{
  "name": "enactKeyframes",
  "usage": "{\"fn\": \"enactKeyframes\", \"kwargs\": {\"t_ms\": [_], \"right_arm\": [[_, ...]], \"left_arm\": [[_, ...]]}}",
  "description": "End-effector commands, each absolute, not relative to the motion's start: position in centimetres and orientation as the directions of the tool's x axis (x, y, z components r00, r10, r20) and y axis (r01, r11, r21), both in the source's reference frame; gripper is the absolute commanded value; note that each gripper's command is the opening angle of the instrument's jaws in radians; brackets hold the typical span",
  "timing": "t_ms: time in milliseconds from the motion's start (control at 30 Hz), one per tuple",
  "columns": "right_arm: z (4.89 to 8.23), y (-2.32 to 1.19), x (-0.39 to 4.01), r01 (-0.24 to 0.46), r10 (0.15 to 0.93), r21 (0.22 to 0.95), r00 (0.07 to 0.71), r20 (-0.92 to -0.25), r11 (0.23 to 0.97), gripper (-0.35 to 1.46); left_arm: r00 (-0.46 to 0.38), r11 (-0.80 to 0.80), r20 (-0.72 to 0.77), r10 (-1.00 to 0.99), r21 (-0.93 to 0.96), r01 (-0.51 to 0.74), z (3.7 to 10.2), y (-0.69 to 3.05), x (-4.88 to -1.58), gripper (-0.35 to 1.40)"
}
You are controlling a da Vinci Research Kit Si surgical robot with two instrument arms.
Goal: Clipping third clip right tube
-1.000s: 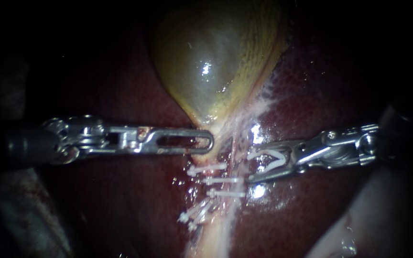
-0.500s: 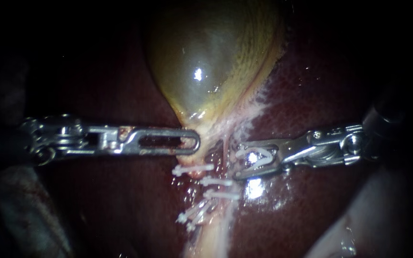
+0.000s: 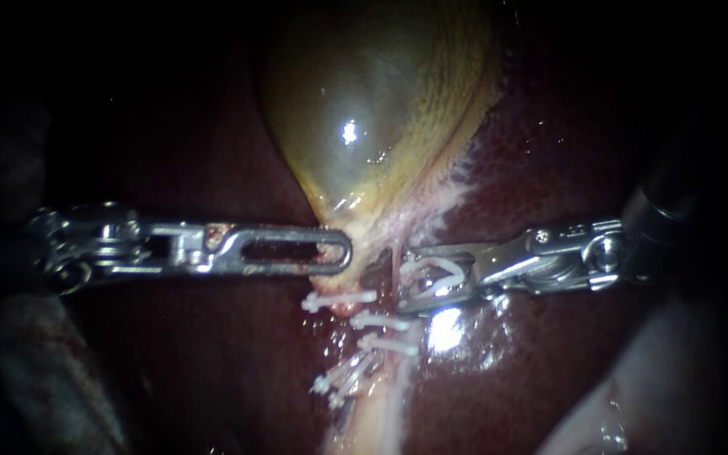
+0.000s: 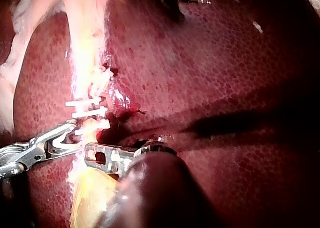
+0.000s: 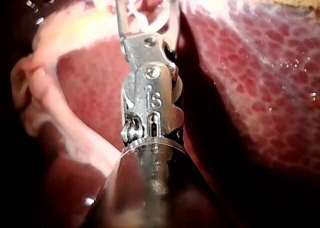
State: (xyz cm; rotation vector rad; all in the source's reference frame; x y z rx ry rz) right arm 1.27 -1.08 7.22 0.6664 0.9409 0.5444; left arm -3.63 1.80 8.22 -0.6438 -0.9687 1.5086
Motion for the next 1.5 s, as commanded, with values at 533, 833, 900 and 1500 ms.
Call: {"fn": "enactKeyframes", "kwargs": {"t_ms": [533,833,900,1500], "right_arm": [[7.33,-1.07,1.44,-0.169,0.724,0.753,0.469,-0.506,0.636,0.5],[7.38,-1.07,1.54,-0.184,0.741,0.764,0.461,-0.488,0.619,0.45],[7.38,-1.07,1.55,-0.187,0.744,0.767,0.46,-0.484,0.614,0.44],[7.45,-1.0,1.59,-0.204,0.755,0.77,0.454,-0.473,0.605,-0.07]], "left_arm": [[-0.174,0.016,0.125,0.977,-0.853,-0.521,8.17,1.79,-3.64,-0.35],[-0.174,0.017,0.125,0.977,-0.853,-0.521,8.17,1.79,-3.64,-0.35],[-0.174,0.017,0.125,0.977,-0.853,-0.521,8.16,1.79,-3.64,-0.35],[-0.174,0.017,0.126,0.977,-0.853,-0.521,8.16,1.79,-3.64,-0.35]]}}
